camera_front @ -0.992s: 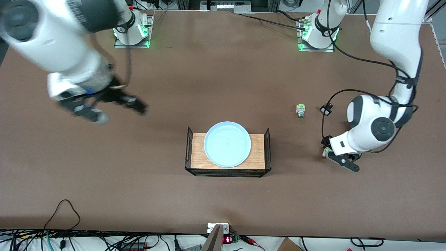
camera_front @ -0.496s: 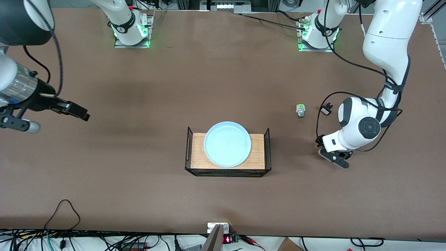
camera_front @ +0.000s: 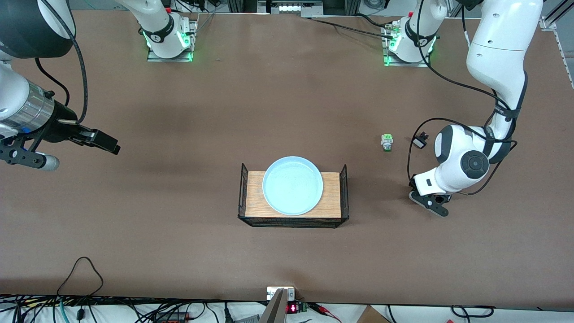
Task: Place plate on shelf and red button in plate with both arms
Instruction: 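Raise the right gripper away while the left gripper reaches the red-capped switch, then close the left gripper on the green-and-white red-capped switch and lift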
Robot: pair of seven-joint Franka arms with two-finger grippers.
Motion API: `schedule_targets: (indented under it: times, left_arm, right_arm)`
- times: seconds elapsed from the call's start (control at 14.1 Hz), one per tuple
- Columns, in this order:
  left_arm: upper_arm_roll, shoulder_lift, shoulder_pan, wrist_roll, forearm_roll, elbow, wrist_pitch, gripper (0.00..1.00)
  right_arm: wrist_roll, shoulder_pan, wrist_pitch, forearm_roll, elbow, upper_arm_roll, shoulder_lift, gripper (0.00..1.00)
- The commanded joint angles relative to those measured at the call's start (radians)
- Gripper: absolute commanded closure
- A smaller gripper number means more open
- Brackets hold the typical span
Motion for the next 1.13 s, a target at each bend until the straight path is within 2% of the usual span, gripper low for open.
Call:
schedule_targets:
  times: [0.0, 0.14, 0.35, 0.57, 0.71, 1.06]
  left_arm:
    - [0.002, -0.019, -0.003, 0.008, 0.02, 0.006, -0.012, 0.83]
    - [-0.003, -0.04, -0.004, 0.004, 0.02, 0.081, -0.139, 0.83]
    - [-0.003, -0.06, -0.053, -0.015, 0.017, 0.296, -0.453, 0.83]
    - [-0.004, -0.06, -0.111, -0.103, 0.006, 0.487, -0.688, 0.83]
    - [-0.004, -0.06, -0.183, -0.198, -0.001, 0.58, -0.811, 0.83]
    - [-0.004, -0.054, -0.352, -0.434, -0.012, 0.715, -0.858, 0.83]
  right_arm:
    - [-0.015, 0.0, -0.014, -0.058, -0.018, 0.007, -0.024, 0.0]
    - [-0.087, -0.006, -0.014, -0.077, -0.018, 0.007, -0.026, 0.0]
    - [-0.182, -0.044, -0.008, -0.093, -0.018, 0.008, -0.03, 0.0]
    - [-0.205, -0.159, -0.002, -0.107, -0.018, 0.095, -0.041, 0.0]
    - [-0.205, -0.173, -0.004, -0.132, -0.027, 0.108, -0.061, 0.0]
    - [-0.222, -0.236, -0.027, -0.13, -0.088, 0.105, -0.144, 0.0]
